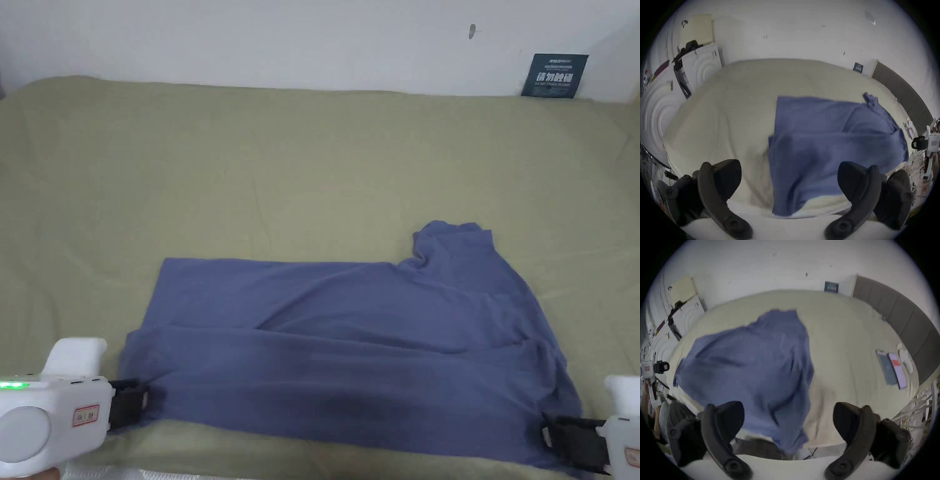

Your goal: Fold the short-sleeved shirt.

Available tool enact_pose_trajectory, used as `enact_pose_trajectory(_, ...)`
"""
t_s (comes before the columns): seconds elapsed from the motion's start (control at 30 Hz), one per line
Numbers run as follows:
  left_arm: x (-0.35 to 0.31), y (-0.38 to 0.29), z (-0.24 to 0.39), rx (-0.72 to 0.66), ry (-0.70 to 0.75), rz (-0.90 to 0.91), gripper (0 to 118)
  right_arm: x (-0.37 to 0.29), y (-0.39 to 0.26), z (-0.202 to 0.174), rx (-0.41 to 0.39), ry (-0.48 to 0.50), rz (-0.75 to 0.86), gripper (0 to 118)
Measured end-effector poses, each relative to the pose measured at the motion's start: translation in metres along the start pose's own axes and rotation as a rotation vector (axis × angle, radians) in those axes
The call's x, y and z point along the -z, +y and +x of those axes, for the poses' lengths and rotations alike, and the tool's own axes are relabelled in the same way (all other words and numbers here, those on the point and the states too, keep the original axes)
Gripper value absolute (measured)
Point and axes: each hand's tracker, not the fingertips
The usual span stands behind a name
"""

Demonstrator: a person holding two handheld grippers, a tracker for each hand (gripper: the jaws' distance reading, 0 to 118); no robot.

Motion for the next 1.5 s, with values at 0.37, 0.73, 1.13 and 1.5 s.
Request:
enact_pose_trajectory(0.37,0.043,0.126,0.026,0.061,0.04,0.143,0,0.015,0.117,0.002,0.123,-0.072,0.259,0)
enact_pose_trajectory(0.73,0.177,0.198,0.01,-0.006,0.115,-0.089,111,0.098,0.183,0.015,0.057,-0.1,0.151,0)
enact_pose_trajectory(1.13,0.175,0.202,0.02,0.011,0.032,-0.063,3,0.129,0.204,0.036,0.028,-0.087,0.106,117)
enact_pose_trajectory(1.5,0.179,0.199,0.027,0.035,0.066,-0.057,3,0.187,0.22,0.026,-0.016,-0.137,-0.067,3)
